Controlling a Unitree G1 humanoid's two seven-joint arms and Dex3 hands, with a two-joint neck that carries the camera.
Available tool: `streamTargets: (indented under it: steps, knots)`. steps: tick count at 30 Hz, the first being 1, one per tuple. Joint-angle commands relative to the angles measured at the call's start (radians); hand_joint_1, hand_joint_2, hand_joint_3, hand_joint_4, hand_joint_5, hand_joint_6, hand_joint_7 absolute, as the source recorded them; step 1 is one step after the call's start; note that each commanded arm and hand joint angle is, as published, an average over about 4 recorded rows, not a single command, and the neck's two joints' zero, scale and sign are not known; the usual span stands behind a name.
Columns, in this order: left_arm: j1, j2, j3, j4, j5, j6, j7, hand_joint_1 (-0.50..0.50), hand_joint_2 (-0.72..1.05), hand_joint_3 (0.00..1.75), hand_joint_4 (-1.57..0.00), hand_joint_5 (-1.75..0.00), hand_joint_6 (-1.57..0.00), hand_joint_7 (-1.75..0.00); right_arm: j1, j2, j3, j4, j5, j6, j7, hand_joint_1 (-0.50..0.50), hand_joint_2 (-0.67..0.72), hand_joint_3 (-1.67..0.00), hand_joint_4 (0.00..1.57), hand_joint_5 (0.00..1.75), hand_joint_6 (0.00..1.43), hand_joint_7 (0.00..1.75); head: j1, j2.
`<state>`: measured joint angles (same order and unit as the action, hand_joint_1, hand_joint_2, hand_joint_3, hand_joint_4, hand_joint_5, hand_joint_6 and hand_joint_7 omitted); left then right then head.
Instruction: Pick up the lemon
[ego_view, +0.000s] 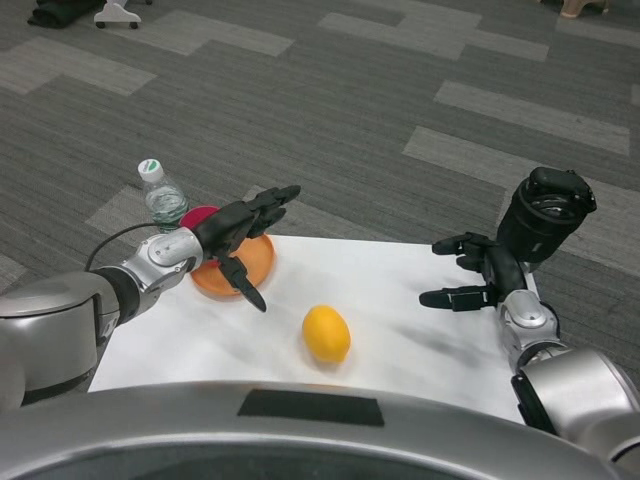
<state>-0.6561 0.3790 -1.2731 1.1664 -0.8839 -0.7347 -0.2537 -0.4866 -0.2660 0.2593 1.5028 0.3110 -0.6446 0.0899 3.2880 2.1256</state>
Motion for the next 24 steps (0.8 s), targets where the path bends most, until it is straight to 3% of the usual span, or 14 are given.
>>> streamTargets:
  steps: [1,5,10,14,17,21,24]
  knots:
    - [-0.021,0.025,0.000,-0.040,0.000,-0.017,-0.004,0.50,-0.02,0.09,-0.04,0.00,0.00,0.00,-0.014,-0.004,0.002,0.004,0.004,0.006,0.002,0.38,-0.16,-0.32,0.23,1.26,0.83,0.84,-0.002,0.001]
    - [-0.031,0.030,-0.012,-0.075,0.040,-0.024,-0.004,0.50,-0.02,0.09,-0.04,0.00,0.00,0.00,-0.017,-0.004,0.004,0.012,0.004,0.006,0.002,0.38,-0.16,-0.32,0.23,1.26,0.83,0.84,-0.001,0.004]
    - [-0.056,0.026,-0.046,-0.080,0.192,-0.012,0.001,0.50,-0.02,0.09,-0.03,0.00,0.00,0.00,-0.021,-0.003,0.011,0.020,0.002,0.006,0.003,0.38,-0.16,-0.32,0.23,1.28,0.83,0.84,-0.004,-0.006]
    - [-0.088,0.015,-0.135,-0.062,0.284,0.014,0.011,0.50,-0.02,0.09,-0.04,0.00,0.00,0.00,-0.021,-0.006,0.015,0.022,0.002,0.006,0.006,0.38,-0.16,-0.32,0.23,1.28,0.81,0.84,-0.018,-0.012]
    - [-0.095,0.011,-0.147,-0.055,0.306,0.026,0.020,0.50,-0.02,0.09,-0.04,0.00,0.00,0.00,-0.022,-0.006,0.018,0.022,0.002,0.006,0.008,0.38,-0.16,-0.32,0.21,1.31,0.80,0.84,-0.025,-0.023]
    - [-0.106,-0.007,-0.157,-0.027,0.384,0.055,0.068,0.50,-0.02,0.09,-0.06,0.00,0.00,0.00,-0.036,-0.014,0.041,0.029,0.000,0.006,0.011,0.38,-0.16,-0.32,0.21,1.26,0.79,0.84,-0.028,-0.035]
    - [-0.106,-0.024,-0.157,-0.005,0.415,0.063,0.094,0.50,-0.02,0.09,-0.07,0.00,0.00,0.00,-0.046,-0.019,0.051,0.030,0.000,0.006,0.016,0.38,-0.16,-0.32,0.23,1.33,0.77,0.84,-0.031,-0.037]
